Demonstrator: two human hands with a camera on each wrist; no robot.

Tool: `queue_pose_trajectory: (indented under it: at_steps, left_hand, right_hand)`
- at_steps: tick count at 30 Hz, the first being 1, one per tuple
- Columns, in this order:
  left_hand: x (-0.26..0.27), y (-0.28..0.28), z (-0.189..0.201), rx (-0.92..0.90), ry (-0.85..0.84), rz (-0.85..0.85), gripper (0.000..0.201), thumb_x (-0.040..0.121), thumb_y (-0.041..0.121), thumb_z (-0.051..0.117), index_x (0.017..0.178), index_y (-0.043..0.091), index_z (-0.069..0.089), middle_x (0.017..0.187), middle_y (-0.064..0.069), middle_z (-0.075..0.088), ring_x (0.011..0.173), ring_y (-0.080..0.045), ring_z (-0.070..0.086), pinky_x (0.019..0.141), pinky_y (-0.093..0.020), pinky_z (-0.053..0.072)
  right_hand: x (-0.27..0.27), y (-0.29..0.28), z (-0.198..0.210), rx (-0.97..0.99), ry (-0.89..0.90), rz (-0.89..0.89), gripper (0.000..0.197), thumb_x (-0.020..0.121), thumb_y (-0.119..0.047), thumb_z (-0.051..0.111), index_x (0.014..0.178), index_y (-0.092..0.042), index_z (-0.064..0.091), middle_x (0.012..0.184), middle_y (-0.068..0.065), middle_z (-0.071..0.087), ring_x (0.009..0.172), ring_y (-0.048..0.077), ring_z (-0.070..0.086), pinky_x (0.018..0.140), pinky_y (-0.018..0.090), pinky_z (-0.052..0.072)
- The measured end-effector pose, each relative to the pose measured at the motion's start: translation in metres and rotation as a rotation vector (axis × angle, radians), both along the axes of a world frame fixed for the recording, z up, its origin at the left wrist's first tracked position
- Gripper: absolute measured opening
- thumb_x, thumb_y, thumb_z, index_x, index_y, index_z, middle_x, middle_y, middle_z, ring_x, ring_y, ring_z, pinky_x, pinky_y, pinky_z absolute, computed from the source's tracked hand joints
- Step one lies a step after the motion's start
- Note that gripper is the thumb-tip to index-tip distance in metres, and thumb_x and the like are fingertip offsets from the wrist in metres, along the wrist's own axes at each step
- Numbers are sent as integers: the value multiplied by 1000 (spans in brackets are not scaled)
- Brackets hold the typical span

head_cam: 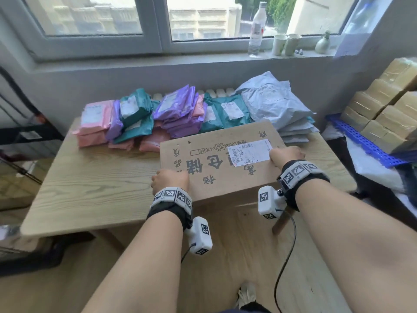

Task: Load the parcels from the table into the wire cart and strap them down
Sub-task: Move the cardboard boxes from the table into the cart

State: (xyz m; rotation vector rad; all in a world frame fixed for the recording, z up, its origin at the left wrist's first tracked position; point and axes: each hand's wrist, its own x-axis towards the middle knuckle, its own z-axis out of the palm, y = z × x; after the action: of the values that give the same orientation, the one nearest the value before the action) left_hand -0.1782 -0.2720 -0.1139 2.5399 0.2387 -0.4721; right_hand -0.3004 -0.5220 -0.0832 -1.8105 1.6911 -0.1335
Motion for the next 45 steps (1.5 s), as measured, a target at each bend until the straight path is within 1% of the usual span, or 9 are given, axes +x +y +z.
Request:
queue_pose_trajectory:
  at_steps: [6,13,17,20,25,30,35,40,45]
  left_hand:
    - [34,152,18,-2,-64,166,52,79,35,56,122,5,53,124,-15,54,112,-34,53,94,-42,46]
    - [66,313,29,2,-124,376,56,77,39,59,121,5,56,122,-14,56,109,-35,57,91,-43,50]
    - [83,380,26,-16,-110,506,51,76,35,60,118,7,56,118,-13,58,103,-34,60,86,-43,54]
    - [98,419,23,-6,-108,601,49,77,32,62,119,7,56,118,-14,59,106,-34,59,87,-44,53]
    - [139,471,21,75,-65,690,52,84,30,57,129,5,47,129,-16,50,117,-34,49,95,-44,46]
    - [187,518,26,150,-72,740,50,78,36,56,121,10,53,121,-12,57,111,-33,52,95,-45,46]
    - [238,565,23,65,-63,866,53,62,37,52,109,13,59,106,-11,64,96,-33,61,85,-44,53]
    - [279,613,35,23,-105,910,26,82,24,60,104,12,51,106,-10,63,97,-33,62,71,-36,49]
    - [342,667,27,34,-105,856,28,85,17,59,111,9,51,114,-13,63,101,-34,62,67,-35,45]
  right_hand:
    - [75,131,10,8,-31,179,66,77,-30,58,135,-3,41,138,19,43,125,34,47,106,39,39]
    - [167,277,-1,63,-85,416,75,58,-41,56,125,-6,54,124,16,59,112,33,57,98,41,47]
    - [214,344,-9,88,-144,531,78,60,-48,57,126,-6,55,121,16,61,107,33,61,95,42,50]
    - [256,389,-12,95,-148,613,77,64,-50,59,125,-4,53,120,17,61,105,34,62,93,45,51]
    - [332,453,-16,96,-113,731,65,67,-33,62,124,-5,52,122,17,60,107,35,61,94,44,50]
    - [409,506,-16,129,-79,832,56,73,-29,60,123,-5,53,122,15,60,108,34,60,95,40,49]
    - [471,554,-13,147,-35,979,39,83,-27,56,116,-6,58,105,10,63,85,27,59,70,31,49]
    - [520,607,-14,165,-62,982,55,81,-32,57,129,-6,49,125,15,57,109,33,59,94,43,49]
    - [565,653,-24,172,-41,929,52,84,-32,58,128,-6,49,124,15,57,108,33,59,95,44,50]
